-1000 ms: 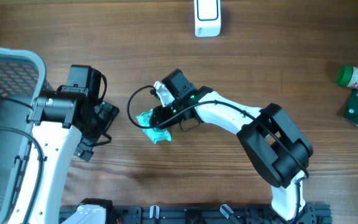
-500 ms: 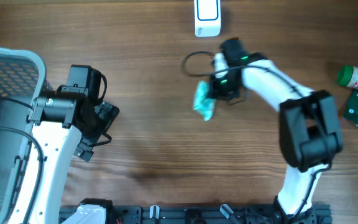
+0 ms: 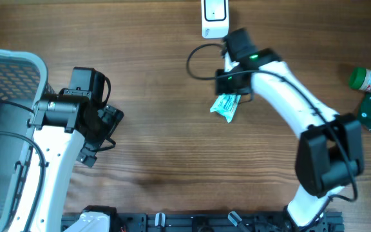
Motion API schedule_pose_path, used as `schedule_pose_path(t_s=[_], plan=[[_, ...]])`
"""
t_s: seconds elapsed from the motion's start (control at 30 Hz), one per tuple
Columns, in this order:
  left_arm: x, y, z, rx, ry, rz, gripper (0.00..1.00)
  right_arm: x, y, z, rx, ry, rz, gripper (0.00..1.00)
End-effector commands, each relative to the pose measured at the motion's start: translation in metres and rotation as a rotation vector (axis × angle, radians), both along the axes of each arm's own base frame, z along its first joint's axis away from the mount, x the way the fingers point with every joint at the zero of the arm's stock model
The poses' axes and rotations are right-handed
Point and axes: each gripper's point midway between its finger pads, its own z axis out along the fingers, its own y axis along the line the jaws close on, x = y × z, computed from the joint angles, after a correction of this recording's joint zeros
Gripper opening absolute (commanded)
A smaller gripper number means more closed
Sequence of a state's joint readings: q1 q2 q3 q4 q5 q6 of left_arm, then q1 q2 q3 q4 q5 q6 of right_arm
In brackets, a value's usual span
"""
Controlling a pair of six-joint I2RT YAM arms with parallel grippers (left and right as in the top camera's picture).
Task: Scan the item barcode
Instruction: 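Lift the wipes pack and carry it toward the scanner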
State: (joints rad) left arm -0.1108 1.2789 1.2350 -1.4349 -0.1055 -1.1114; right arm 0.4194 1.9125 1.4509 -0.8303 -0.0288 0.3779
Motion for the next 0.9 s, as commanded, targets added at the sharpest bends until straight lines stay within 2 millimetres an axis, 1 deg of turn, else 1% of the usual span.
schedule_pose_path(t_s=[0.0,0.03,0.13,0.2,0.27,0.33,0.37,0.4,0.43,0.47,0.5,0.57,0.6,0.63,0.67,0.7,0.73,0.77,0.8,0.87], plan=[[0.001,0.001,0.004,-0.002,-0.018,0.000,1.00,-0.005,-0.012,-0.036,-0.202,0.006,-0.190,0.52],[0.001,0.001,0.004,-0.002,-0.018,0.000,1.00,-0.006,-0.016,-0.047,-0.254,0.000,-0.229,0.52],[0.001,0.001,0.004,-0.002,-0.018,0.000,1.00,-0.004,-0.028,-0.065,-0.344,-0.018,-0.303,0.52],[0.001,0.001,0.004,-0.002,-0.018,0.000,1.00,-0.006,-0.031,-0.080,-0.362,0.005,-0.311,0.52],[0.001,0.001,0.004,-0.002,-0.018,0.000,1.00,-0.008,-0.032,-0.088,-0.375,0.022,-0.310,0.50],[0.001,0.001,0.004,-0.002,-0.018,0.000,1.00,-0.010,-0.033,-0.091,-0.380,0.031,-0.308,0.37],[0.001,0.001,0.004,-0.002,-0.018,0.000,1.00,-0.012,-0.031,-0.092,-0.370,0.043,-0.303,0.28],[0.001,0.001,0.004,-0.002,-0.018,0.000,1.00,-0.014,-0.027,-0.094,-0.351,0.061,-0.281,0.24],[0.001,0.001,0.004,-0.002,-0.018,0.000,1.00,-0.015,-0.021,-0.095,-0.326,0.076,-0.248,0.14],[0.001,0.001,0.004,-0.002,-0.018,0.000,1.00,-0.013,-0.017,-0.094,-0.310,0.080,-0.216,0.07],[0.001,0.001,0.004,-0.002,-0.018,0.000,1.00,-0.011,-0.015,-0.091,-0.307,0.076,-0.196,0.05],[0.001,0.001,0.004,-0.002,-0.018,0.000,1.00,-0.002,-0.006,-0.069,-0.286,0.066,-0.147,0.04],[0.001,0.001,0.004,-0.002,-0.018,0.000,1.00,0.002,0.004,-0.054,-0.240,0.069,-0.108,0.04],[0.001,0.001,0.004,-0.002,-0.018,0.000,1.00,0.003,0.021,-0.035,-0.148,0.082,-0.023,0.04],[0.001,0.001,0.004,-0.002,-0.018,0.000,1.00,-0.001,0.044,-0.015,-0.016,0.102,0.096,0.04],[0.001,0.001,0.004,-0.002,-0.018,0.000,1.00,-0.007,0.063,0.004,0.105,0.118,0.186,0.04],[0.001,0.001,0.004,-0.002,-0.018,0.000,1.00,-0.019,0.083,0.027,0.261,0.137,0.287,0.04],[0.001,0.001,0.004,-0.002,-0.018,0.000,1.00,-0.029,0.094,0.047,0.376,0.150,0.359,0.04],[0.001,0.001,0.004,-0.002,-0.018,0.000,1.00,-0.041,0.102,0.066,0.484,0.165,0.422,0.05],[0.001,0.001,0.004,-0.002,-0.018,0.000,1.00,-0.067,0.111,0.105,0.699,0.209,0.529,0.05]])
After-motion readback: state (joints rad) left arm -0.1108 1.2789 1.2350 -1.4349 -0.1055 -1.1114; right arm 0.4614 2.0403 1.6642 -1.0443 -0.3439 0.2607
